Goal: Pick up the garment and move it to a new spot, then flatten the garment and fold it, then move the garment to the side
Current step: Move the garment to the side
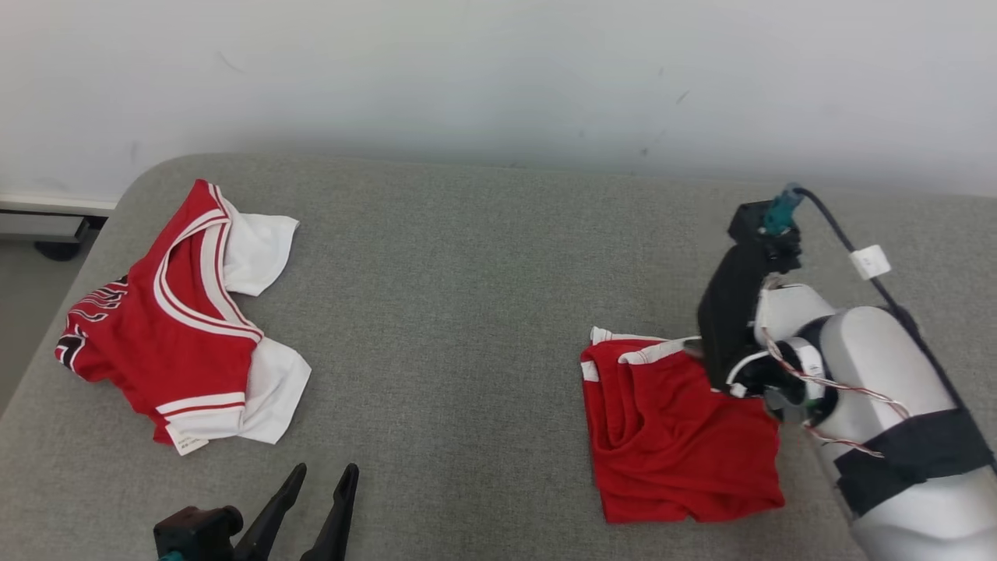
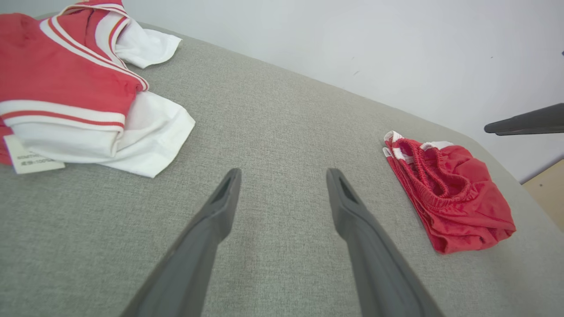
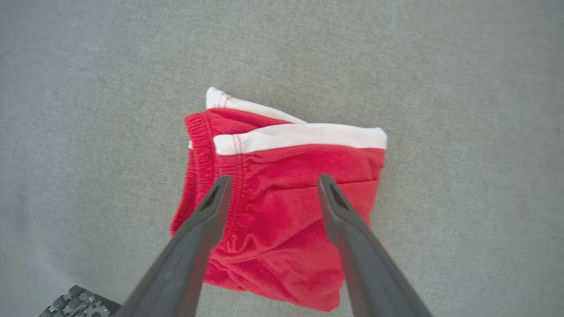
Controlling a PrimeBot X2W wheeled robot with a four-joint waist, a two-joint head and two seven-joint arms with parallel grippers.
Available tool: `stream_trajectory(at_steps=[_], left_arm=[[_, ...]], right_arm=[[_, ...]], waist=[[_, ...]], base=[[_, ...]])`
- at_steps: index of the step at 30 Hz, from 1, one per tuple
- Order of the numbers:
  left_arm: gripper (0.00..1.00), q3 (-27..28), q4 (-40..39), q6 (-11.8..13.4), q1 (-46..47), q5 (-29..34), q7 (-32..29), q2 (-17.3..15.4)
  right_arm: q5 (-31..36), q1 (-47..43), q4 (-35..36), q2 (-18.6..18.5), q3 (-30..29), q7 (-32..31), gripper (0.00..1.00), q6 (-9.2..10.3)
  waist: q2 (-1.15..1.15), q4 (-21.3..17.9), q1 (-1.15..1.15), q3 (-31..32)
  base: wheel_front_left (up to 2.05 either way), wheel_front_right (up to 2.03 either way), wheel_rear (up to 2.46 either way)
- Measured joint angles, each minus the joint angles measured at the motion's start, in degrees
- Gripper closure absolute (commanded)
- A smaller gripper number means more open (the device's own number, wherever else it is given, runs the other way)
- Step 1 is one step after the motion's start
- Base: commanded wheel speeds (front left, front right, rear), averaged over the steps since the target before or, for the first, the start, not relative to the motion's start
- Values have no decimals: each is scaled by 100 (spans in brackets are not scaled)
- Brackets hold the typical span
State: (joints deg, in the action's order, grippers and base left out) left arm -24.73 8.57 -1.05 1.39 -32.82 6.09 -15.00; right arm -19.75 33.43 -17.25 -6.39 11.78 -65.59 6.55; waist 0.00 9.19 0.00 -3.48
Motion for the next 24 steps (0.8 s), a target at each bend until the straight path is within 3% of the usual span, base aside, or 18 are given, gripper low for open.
stream_trajectory(at_steps=[4, 7, 15, 24], left_arm=[[0, 5, -21, 3, -19, 0, 0, -7], [0, 21, -59, 10, -102, 0, 1, -40], [0, -1, -191, 49, -113, 1, -1, -79], [0, -5, -254, 44, -63, 4, -60, -138]], right_arm=[[248, -237, 220, -568, -125, 56, 0, 2], [330, -519, 485, -732, -230, 115, 0, 3], [331, -1352, 1177, -967, -523, 410, 0, 8], [323, -1825, 1478, -934, -818, 1046, 0, 25]], waist=[[0, -108, 0, 35], [0, -184, 0, 47], [0, -305, 0, -40], [0, -311, 0, -244]], base=[[0, 0, 0], [0, 0, 0], [0, 0, 0], [0, 0, 0]])
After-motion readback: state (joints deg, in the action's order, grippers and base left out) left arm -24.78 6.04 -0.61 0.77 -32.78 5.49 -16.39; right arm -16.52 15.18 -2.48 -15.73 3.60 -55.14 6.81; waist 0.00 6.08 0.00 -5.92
